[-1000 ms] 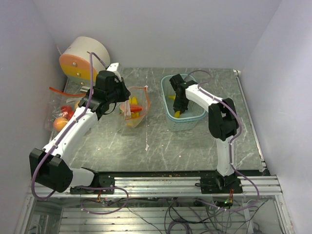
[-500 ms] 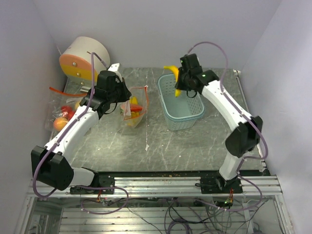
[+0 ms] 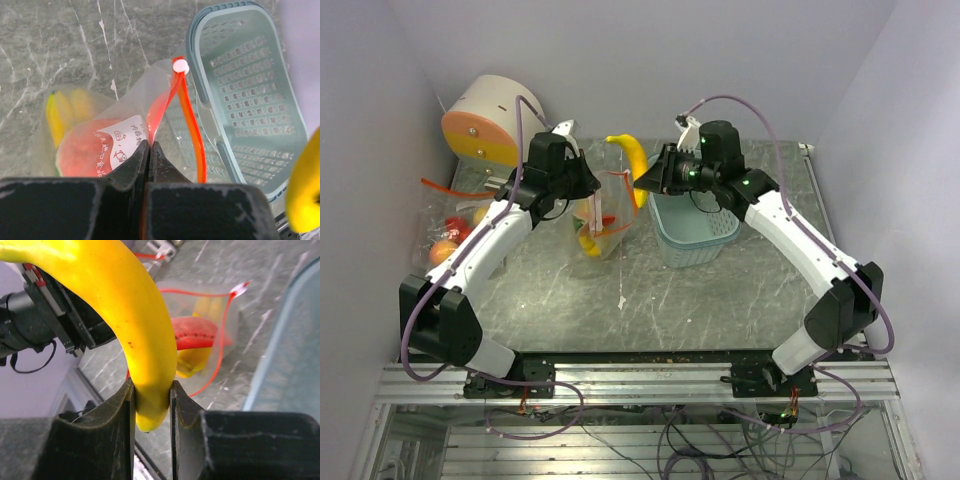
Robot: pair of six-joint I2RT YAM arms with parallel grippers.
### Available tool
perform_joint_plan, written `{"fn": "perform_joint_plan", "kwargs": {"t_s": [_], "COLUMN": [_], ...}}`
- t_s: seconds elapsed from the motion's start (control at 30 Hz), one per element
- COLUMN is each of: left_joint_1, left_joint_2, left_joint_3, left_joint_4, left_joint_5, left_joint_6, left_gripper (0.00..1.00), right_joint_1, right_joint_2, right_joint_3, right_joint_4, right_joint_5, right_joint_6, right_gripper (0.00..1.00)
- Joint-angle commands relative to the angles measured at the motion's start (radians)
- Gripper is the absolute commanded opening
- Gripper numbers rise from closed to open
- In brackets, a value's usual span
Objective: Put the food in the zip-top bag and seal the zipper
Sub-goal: Place the fake fruit in the zipper food storage bag.
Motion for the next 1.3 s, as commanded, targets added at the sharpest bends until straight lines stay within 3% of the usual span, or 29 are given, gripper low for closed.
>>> {"fn": "perform_joint_plan", "kwargs": {"t_s": [0.0,0.33,0.6,0.87,1.13,1.27], "left_joint_1": [0.007,0.007,0.007,0.007,0.007,0.008], "left_joint_2": [-0.007,-0.054,-0.085,-0.085,-0.083,-0.087], "left_joint_3": [0.041,0.0,-0.007,-0.027,-0.013,-0.016], "left_joint_4": [0.038,0.039,0.017,0.035,0.032,0.036], "left_joint_5": [0.041,0.045,0.013,0.019,-0.011,-0.015], "left_joint_6": [-0.024,-0.037,-0.016,-0.024,0.002,-0.001], "left_gripper": [0.07,0.07,0.07,0.07,0.07,0.07], "right_joint_1": [0.002,0.011,0.068,0.126,0.15,0.152], "right_joint_2": [0.003,0.13,0.193,0.267,0.282,0.304], "right_joint_3": [-0.052,-0.098,-0.042,0.089,0.162,0.204], "right_joint_4": [0.194,0.371,0.271,0.111,-0.047,-0.105], "right_joint_5": [-0.202,-0.123,-0.027,0.04,0.12,0.098], "right_joint_6": [0.117,0.259,0.244,0.141,0.039,0.001], "right_gripper": [0.0,0.0,0.0,0.12,0.34,0.36]}}
